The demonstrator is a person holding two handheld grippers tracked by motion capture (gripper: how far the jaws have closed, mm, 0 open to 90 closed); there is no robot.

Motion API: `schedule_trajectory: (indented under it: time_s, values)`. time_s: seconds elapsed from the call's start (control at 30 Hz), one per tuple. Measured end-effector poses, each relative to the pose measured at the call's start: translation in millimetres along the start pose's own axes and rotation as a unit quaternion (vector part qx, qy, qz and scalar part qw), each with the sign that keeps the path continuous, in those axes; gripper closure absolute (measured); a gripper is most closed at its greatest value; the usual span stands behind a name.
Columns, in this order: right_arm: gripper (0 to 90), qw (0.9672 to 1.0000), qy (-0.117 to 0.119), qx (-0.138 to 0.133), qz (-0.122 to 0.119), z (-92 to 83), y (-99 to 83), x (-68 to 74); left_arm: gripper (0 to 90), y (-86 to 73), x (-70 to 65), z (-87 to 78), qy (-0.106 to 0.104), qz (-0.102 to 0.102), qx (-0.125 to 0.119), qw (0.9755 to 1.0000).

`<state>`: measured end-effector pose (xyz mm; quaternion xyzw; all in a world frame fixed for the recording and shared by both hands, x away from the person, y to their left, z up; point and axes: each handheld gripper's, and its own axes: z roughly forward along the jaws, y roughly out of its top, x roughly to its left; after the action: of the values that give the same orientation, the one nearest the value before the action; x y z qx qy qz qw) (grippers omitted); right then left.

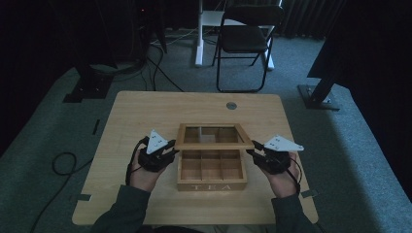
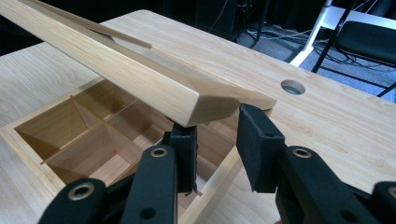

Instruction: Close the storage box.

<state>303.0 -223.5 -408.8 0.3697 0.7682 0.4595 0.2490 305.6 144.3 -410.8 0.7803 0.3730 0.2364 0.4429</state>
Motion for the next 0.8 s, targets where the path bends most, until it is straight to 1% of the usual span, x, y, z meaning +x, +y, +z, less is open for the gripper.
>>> schedule_trajectory:
  time_s: [0.13,0.23,0.4,0.43,0.5,0.63,0.8]
  values:
    - [67.4,1.0,-0.002,0.002,0.001,-2.0,-2.1,3.2,71.1,-2.9,-1.1,0.1,-0.002,-0.005,0.0,1.0]
    - [66.9,1.0,-0.002,0.003,0.007,-2.5,-3.8,4.3,71.1,-4.8,-1.3,0.1,-0.004,-0.008,0.0,1.0]
    - [60.8,0.9998,-0.002,0.005,0.019,-3.2,-6.2,4.3,71.1,-7.9,-2.4,0.5,-0.005,-0.009,0.0,0.9999]
    - [57.1,0.9997,0.003,0.005,0.025,-5.0,-7.4,5.3,71.1,-8.5,-2.4,0.4,-0.006,-0.009,0.001,0.9999]
    - [54.9,0.9995,0.006,0.008,0.029,-7.1,-7.9,7.0,71.1,-9.4,-2.5,0.5,-0.007,-0.011,0.002,0.9999]
    - [50.9,0.9995,0.006,0.013,0.028,-10.3,-8.0,10.9,71.1,-10.7,-3.2,0.6,-0.007,-0.012,0.004,0.9999]
    - [49.9,0.9995,0.004,0.016,0.026,-12.8,-6.2,14.4,71.1,-13.1,-4.1,0.9,-0.008,-0.014,0.007,0.9999]
